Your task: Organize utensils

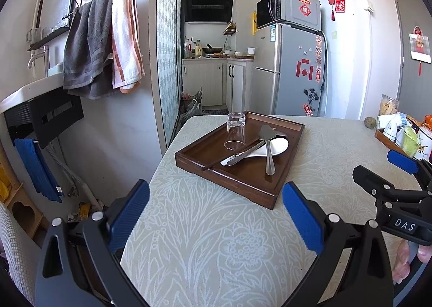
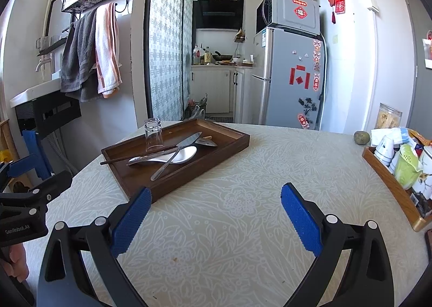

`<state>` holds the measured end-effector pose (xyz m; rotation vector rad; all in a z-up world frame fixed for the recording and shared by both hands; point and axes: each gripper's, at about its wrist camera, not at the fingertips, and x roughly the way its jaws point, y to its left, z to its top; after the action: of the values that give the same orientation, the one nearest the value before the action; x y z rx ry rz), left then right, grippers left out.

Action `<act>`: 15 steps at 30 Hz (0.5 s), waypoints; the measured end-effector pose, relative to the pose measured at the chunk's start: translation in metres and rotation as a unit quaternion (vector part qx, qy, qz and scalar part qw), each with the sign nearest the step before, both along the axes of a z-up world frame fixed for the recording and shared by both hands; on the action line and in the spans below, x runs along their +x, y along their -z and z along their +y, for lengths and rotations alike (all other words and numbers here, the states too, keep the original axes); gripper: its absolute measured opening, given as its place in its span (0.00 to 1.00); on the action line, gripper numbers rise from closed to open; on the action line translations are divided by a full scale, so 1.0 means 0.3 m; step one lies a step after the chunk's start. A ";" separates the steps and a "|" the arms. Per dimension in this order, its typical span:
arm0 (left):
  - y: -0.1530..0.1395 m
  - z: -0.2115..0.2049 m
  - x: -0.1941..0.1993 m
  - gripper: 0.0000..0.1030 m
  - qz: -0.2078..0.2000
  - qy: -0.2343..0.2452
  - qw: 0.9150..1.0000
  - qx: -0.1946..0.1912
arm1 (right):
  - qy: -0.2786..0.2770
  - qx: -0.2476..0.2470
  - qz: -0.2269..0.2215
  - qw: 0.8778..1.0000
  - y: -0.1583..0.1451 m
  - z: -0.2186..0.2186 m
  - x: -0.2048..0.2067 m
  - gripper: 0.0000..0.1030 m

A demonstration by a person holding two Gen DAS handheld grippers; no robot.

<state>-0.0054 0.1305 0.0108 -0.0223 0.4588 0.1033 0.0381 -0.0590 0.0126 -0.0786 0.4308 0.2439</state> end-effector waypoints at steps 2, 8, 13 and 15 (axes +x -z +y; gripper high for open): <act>0.001 0.001 0.000 0.97 0.000 0.000 1.000 -0.001 | -0.001 0.001 0.001 1.000 0.000 0.000 -0.001 0.95; 0.005 0.003 0.000 0.97 0.002 -0.001 1.000 -0.001 | 0.000 0.001 0.001 1.000 0.000 0.001 -0.001 0.95; 0.005 0.004 0.000 0.97 0.002 0.002 1.000 -0.001 | 0.000 0.000 0.000 1.000 0.000 0.002 -0.001 0.95; 0.005 0.003 0.001 0.97 0.002 0.002 1.000 -0.001 | 0.000 0.000 0.001 1.000 0.000 0.002 -0.001 0.95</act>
<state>-0.0051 0.1314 0.0092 -0.0227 0.4639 0.0993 0.0379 -0.0583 0.0125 -0.0778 0.4318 0.2445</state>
